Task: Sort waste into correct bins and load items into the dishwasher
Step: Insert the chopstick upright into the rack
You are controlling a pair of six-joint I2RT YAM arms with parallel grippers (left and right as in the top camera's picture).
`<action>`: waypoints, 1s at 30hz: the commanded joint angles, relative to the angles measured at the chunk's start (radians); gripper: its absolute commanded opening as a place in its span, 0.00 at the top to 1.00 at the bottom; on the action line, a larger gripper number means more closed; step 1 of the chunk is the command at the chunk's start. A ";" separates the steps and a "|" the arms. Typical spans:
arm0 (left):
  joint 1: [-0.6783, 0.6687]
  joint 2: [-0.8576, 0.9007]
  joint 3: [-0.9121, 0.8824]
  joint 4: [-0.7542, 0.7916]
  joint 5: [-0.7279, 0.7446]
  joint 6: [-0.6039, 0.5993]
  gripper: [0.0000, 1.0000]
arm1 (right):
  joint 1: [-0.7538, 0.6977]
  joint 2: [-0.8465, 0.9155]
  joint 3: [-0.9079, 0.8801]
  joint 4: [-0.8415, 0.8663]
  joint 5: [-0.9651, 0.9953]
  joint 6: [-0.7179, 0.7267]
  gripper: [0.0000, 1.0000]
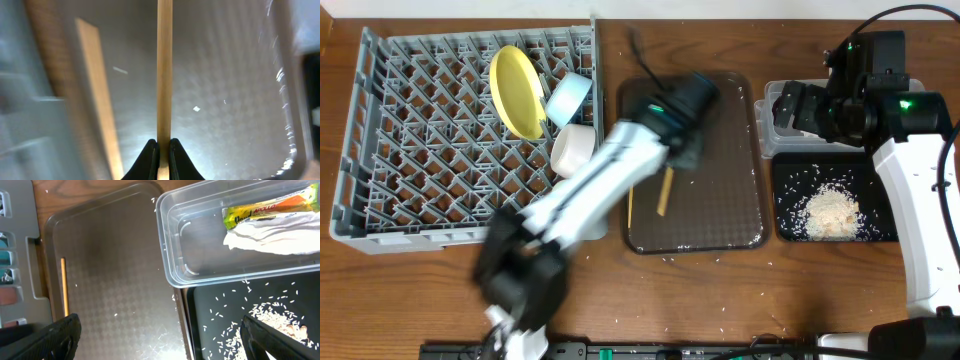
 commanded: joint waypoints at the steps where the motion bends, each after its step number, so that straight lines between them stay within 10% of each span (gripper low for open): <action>1: 0.126 -0.153 0.026 -0.085 -0.127 0.055 0.93 | 0.005 0.006 -0.002 0.000 0.006 -0.005 0.01; 18: 0.515 -0.033 -0.082 -0.177 -0.204 0.210 0.92 | 0.005 0.006 -0.002 0.000 0.006 -0.005 0.01; 22: 0.520 -0.014 -0.082 -0.177 -0.201 0.210 0.55 | 0.005 0.006 -0.002 0.000 0.006 -0.005 0.01; 30: 0.519 -0.061 -0.037 -0.178 -0.047 0.210 0.49 | 0.005 0.006 -0.002 0.000 0.006 -0.005 0.01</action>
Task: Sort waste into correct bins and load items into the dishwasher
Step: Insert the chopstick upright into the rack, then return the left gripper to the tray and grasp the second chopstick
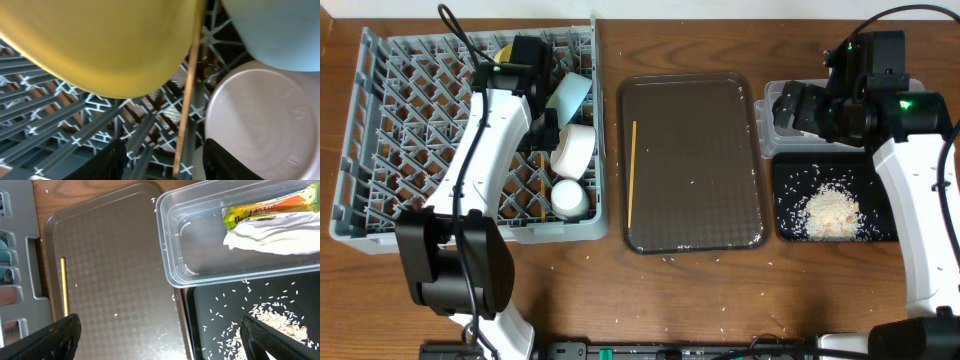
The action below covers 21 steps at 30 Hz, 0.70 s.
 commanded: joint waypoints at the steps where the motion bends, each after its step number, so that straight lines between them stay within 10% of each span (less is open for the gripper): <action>1: -0.005 -0.062 0.051 0.002 0.147 0.005 0.49 | 0.005 0.006 -0.002 -0.001 0.006 -0.005 0.01; 21: -0.418 0.171 0.052 0.172 0.128 -0.208 0.49 | 0.005 0.006 -0.002 -0.001 0.006 -0.005 0.01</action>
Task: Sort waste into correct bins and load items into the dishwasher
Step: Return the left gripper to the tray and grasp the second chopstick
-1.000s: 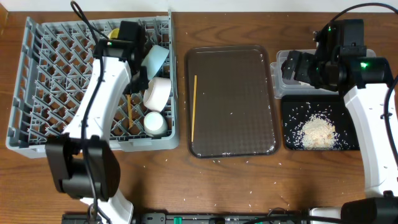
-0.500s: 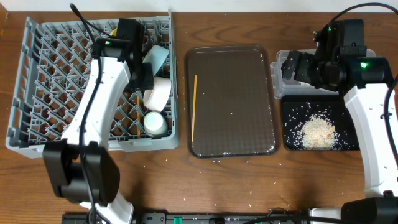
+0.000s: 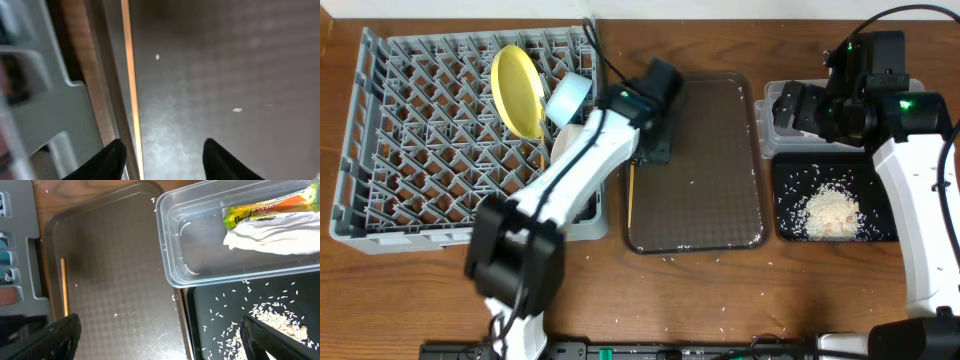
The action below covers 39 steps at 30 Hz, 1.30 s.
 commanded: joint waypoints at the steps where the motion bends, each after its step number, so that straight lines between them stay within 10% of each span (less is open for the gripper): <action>1: 0.021 0.078 0.009 0.024 -0.053 0.031 0.49 | 0.005 0.006 -0.002 -0.001 0.006 -0.005 0.01; 11: 0.040 0.166 0.005 0.113 -0.052 0.238 0.49 | 0.005 0.006 -0.002 -0.001 0.006 -0.005 0.01; 39: 0.053 0.224 -0.087 0.129 0.013 0.130 0.62 | 0.005 0.006 -0.002 -0.001 0.006 -0.005 0.01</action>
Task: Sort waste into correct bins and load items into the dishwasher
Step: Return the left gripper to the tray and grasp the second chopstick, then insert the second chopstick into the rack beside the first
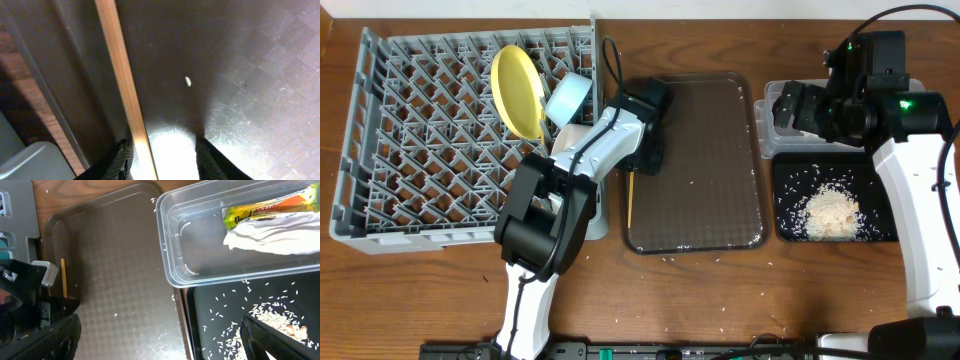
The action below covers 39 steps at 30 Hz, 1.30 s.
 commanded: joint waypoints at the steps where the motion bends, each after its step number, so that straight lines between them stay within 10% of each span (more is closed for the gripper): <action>1: 0.002 0.010 -0.048 0.000 -0.005 -0.040 0.65 | 0.005 0.006 -0.002 -0.001 0.006 -0.005 0.01; 5: -0.005 0.010 -0.051 0.003 -0.003 -0.046 0.92 | 0.005 0.006 -0.002 -0.001 0.006 -0.005 0.01; 27: 0.134 -0.465 0.103 -0.304 -0.117 -0.007 0.93 | 0.005 0.006 -0.002 -0.001 0.006 -0.005 0.01; 39: 0.369 -0.381 0.027 -0.265 -0.230 0.177 0.92 | 0.005 0.006 -0.002 -0.001 0.006 -0.005 0.01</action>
